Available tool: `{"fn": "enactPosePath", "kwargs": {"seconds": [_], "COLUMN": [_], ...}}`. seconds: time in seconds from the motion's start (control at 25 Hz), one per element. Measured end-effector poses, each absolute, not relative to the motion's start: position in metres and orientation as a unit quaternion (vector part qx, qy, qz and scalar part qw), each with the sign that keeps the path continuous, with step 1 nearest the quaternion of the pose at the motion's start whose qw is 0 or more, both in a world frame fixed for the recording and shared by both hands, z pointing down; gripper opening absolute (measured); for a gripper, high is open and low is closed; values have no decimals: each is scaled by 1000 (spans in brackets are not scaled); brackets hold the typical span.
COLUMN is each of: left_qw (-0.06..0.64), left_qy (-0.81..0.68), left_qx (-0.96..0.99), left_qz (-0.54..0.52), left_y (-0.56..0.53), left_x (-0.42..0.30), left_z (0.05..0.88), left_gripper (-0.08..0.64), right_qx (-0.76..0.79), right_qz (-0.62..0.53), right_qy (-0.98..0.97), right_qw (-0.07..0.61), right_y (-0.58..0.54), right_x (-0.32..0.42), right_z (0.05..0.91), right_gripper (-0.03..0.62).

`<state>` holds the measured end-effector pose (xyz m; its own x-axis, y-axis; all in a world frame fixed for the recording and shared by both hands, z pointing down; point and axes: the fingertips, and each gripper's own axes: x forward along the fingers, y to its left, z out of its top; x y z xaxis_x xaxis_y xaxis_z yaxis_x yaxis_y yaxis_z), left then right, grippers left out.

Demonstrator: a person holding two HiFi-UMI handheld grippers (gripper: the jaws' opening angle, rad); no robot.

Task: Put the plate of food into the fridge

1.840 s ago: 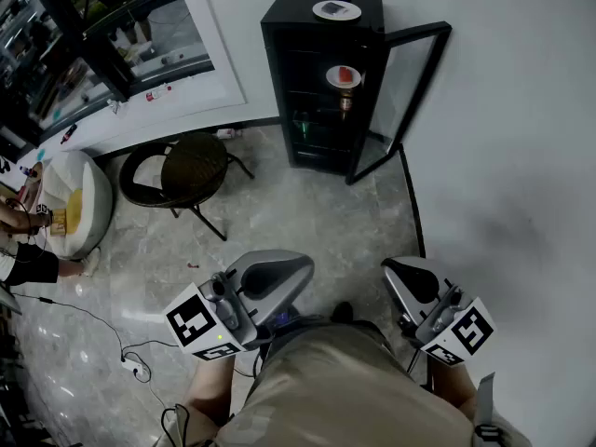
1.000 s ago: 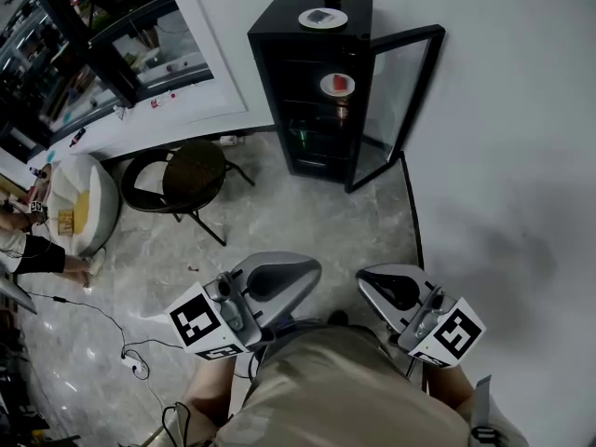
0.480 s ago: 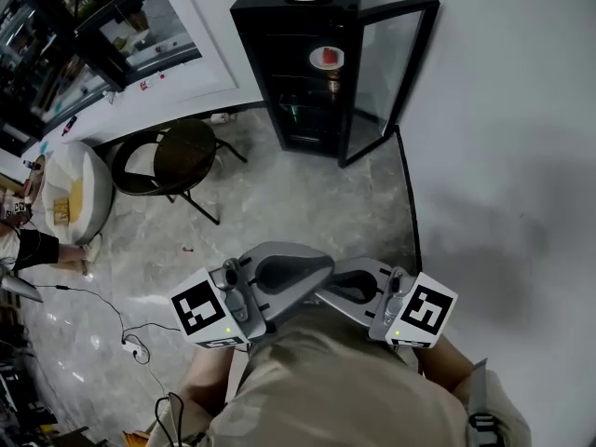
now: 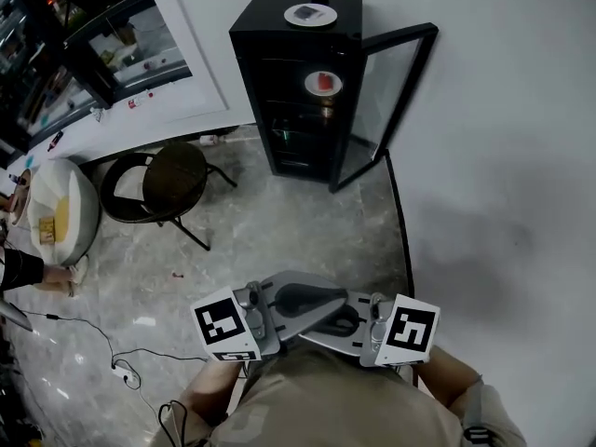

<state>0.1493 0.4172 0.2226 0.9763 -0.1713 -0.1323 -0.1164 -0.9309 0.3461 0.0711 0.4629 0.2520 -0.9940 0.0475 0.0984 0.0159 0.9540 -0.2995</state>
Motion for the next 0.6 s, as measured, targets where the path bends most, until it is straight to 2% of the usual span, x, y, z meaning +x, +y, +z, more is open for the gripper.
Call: {"fn": "enactPosePath", "kwargs": {"seconds": [0.36, 0.6], "left_qw": [190, 169], "left_qy": [-40, -22], "left_qx": [978, 981], "left_qz": [-77, -92], "left_y": [393, 385], "left_x": [82, 38], "left_z": [231, 224], "left_gripper": [9, 9], "right_qx": [-92, -147], "right_qz": [103, 80], "right_qy": [-979, -966], "right_qw": [150, 197], "right_y": [449, 445], "right_x": [2, -35], "right_z": [270, 272], "right_gripper": [18, 18]}}
